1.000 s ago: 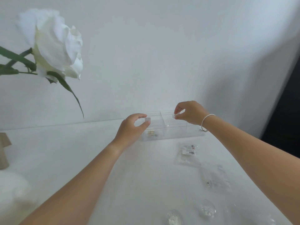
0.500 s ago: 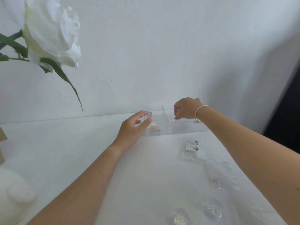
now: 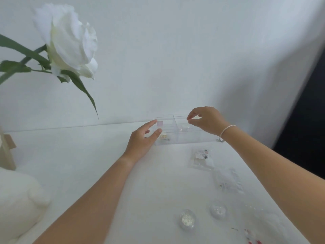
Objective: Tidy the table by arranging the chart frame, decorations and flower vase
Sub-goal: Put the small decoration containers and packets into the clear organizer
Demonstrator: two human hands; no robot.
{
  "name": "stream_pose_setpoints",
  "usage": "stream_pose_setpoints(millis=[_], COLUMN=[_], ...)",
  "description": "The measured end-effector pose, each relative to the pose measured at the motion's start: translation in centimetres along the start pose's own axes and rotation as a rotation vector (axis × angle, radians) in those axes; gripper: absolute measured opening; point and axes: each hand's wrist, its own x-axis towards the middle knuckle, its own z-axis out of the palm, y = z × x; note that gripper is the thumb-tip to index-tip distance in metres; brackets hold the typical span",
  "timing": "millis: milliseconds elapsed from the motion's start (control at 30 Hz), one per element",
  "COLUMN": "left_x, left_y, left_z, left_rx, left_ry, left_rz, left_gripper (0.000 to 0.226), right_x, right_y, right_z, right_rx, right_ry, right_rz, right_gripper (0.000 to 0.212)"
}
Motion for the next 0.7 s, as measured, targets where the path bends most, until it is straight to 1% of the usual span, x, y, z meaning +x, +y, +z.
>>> stream_pose_setpoints(millis=[67, 200, 300, 433, 533, 600, 700], left_x=[-0.9, -3.9, -6.9, -11.5, -14.5, -16.2, -18.0], left_y=[0.3, 1.1, 1.8, 3.2, 4.0, 4.4, 4.7], left_z=[-0.1, -0.5, -0.6, -0.6, -0.6, -0.7, -0.7], left_rx=[0.009, 0.035, 0.032, 0.03, 0.061, 0.093, 0.147], left_ry=[0.022, 0.049, 0.028, -0.076, -0.175, -0.217, -0.275], left_rz=[0.0, 0.021, 0.056, 0.124, 0.184, 0.217, 0.243], left_gripper=[0.044, 0.041, 0.037, 0.024, 0.026, 0.025, 0.021], right_x=[-2.6, -8.2, -12.0, -16.4, -18.9, -20.1, -21.4], right_y=[-0.4, -1.1, -1.6, -2.3, -2.6, -2.7, -2.8], right_z=[-0.8, -2.0, -2.7, -3.1, -3.0, -2.9, -2.9], right_rx=[0.086, 0.125, 0.169, 0.154, 0.129, 0.085, 0.069], right_ry=[0.023, 0.011, -0.07, -0.226, -0.306, -0.328, -0.306], right_rz=[-0.019, -0.038, -0.046, -0.058, -0.047, -0.034, -0.011], right_gripper=[0.006, 0.005, 0.008, 0.016, 0.016, 0.02, 0.023])
